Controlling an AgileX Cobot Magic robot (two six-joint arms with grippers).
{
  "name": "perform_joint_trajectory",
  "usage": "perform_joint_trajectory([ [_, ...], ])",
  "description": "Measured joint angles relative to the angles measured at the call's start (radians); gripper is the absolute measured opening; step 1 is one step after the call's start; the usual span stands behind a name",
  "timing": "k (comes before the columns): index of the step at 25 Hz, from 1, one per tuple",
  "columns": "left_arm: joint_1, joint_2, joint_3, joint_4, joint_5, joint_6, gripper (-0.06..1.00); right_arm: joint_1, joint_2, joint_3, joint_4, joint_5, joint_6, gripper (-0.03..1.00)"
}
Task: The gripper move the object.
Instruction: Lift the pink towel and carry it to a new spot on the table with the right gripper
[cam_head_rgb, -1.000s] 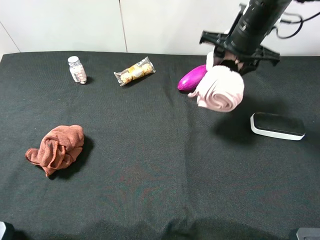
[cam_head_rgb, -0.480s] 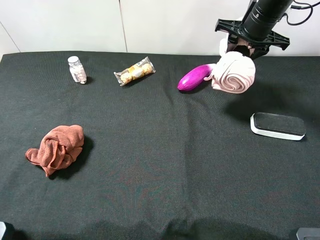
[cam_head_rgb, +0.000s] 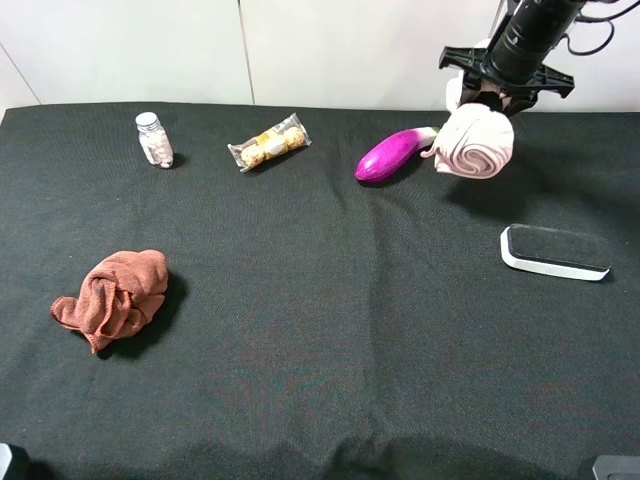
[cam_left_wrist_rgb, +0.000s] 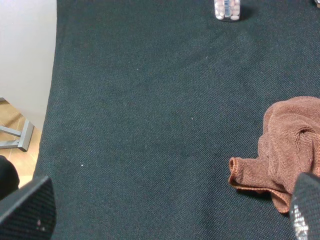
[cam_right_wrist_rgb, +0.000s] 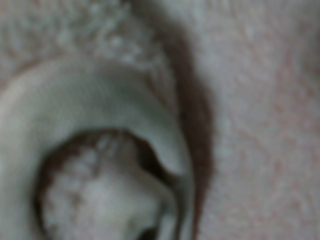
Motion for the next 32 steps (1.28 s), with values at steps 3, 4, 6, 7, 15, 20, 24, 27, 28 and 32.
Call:
perform_joint_trajectory([
  [3,0.000,0.000,0.000,0.000,0.000,0.000,0.99,-0.011,0.021,0.000,-0.002,-0.034,-0.011,0.37],
  [4,0.000,0.000,0.000,0.000,0.000,0.000,0.99,-0.015,0.027,-0.001,-0.001,-0.042,-0.011,0.37],
  [6,0.000,0.000,0.000,0.000,0.000,0.000,0.99,-0.019,0.041,-0.001,-0.002,-0.055,-0.013,0.37],
  [7,0.000,0.000,0.000,0.000,0.000,0.000,0.99,-0.023,0.048,-0.001,-0.002,-0.063,-0.017,0.37],
  [15,0.000,0.000,0.000,0.000,0.000,0.000,0.99,-0.040,0.101,-0.002,-0.005,-0.112,-0.029,0.37],
  [20,0.000,0.000,0.000,0.000,0.000,0.000,0.99,-0.040,0.121,-0.002,-0.005,-0.123,-0.029,0.37],
  [24,0.000,0.000,0.000,0.000,0.000,0.000,0.99,-0.040,0.127,-0.002,-0.003,-0.129,-0.029,0.37],
  [27,0.000,0.000,0.000,0.000,0.000,0.000,0.99,-0.040,0.127,-0.002,-0.003,-0.139,-0.029,0.37],
  [28,0.000,0.000,0.000,0.000,0.000,0.000,0.99,-0.040,0.127,-0.002,-0.003,-0.139,-0.029,0.37],
  [32,0.000,0.000,0.000,0.000,0.000,0.000,0.99,-0.040,0.127,-0.002,0.000,-0.135,-0.029,0.37],
])
